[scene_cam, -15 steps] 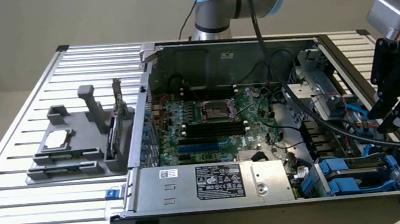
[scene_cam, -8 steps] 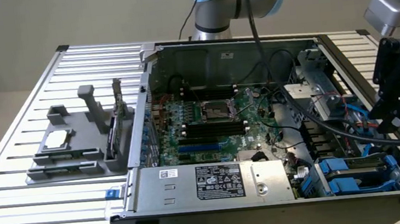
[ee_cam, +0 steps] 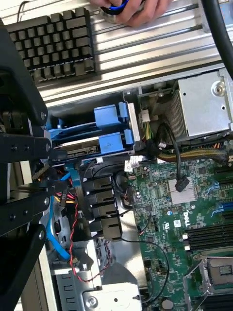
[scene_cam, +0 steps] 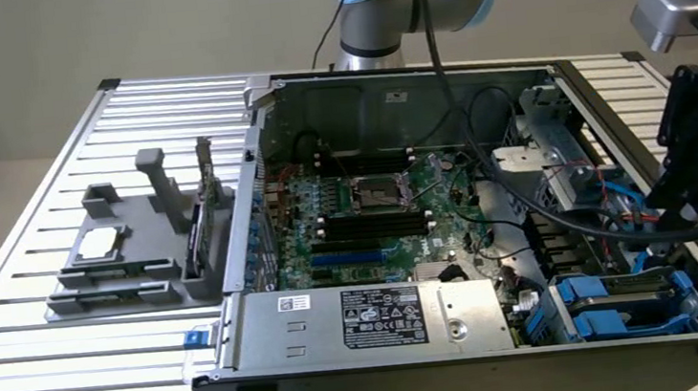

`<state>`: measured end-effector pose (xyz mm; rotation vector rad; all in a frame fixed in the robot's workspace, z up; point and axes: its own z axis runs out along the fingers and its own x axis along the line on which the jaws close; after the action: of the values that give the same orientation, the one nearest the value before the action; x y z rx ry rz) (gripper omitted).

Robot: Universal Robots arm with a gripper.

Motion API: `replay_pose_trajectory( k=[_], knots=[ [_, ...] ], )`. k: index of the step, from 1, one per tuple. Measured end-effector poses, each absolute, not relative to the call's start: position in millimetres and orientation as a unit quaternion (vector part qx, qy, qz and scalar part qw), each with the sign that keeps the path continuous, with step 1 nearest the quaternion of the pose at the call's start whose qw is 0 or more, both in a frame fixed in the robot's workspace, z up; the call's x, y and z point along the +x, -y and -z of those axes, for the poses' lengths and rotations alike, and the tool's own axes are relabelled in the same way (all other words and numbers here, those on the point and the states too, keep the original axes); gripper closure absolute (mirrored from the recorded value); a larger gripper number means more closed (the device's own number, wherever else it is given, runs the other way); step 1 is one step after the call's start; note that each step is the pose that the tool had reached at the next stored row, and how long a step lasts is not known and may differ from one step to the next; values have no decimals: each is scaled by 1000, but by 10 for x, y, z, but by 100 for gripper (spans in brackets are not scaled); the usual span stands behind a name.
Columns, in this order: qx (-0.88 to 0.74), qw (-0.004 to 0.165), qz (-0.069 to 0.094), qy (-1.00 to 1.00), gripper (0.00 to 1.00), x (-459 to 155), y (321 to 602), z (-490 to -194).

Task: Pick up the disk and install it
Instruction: 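Insert the first disk wire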

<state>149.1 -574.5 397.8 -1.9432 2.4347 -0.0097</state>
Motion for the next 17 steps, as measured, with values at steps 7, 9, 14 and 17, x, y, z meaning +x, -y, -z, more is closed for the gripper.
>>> replay_pose_trajectory(
  k=[7,9,14,17],
  knots=[
    [-572,13,4,-820,69,1491,5745,-3924],
    [-558,13,4,-830,69,1491,5745,-3897],
    [-519,13,5,-855,69,1490,5745,-3827],
    [-496,13,5,-868,69,1491,5745,-3790]
  ],
)
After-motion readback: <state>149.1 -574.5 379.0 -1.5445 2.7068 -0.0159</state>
